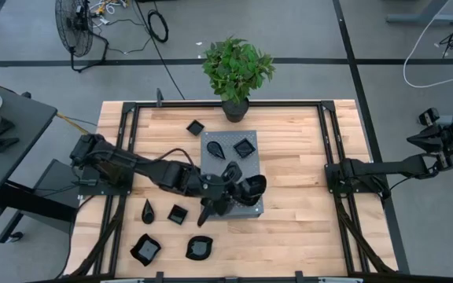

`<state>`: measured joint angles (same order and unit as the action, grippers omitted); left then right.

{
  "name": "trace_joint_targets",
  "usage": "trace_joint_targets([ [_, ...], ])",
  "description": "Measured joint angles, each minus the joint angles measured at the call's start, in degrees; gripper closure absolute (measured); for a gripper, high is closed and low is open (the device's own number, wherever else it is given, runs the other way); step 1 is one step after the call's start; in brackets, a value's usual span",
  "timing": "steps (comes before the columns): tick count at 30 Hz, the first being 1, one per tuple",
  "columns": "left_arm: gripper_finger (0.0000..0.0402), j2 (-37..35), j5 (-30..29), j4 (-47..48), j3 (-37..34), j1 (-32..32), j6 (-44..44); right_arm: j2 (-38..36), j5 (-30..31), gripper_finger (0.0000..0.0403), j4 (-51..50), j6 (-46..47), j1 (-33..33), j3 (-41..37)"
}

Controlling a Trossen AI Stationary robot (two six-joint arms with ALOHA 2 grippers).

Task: Pick & Place Mini shaped plates
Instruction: Stack the black bowl on top of the black bowl on the shelf

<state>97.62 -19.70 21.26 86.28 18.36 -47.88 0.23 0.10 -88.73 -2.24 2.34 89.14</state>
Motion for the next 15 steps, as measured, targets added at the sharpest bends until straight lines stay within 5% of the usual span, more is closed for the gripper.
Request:
trace_joint_targets([
  [15, 0.0395, -0.01, 1.67, 5.78, 3.15, 3.14, 18.12, 0.00, 0.01, 0.0387, 0.00, 0.00, -0.01, 0.01],
])
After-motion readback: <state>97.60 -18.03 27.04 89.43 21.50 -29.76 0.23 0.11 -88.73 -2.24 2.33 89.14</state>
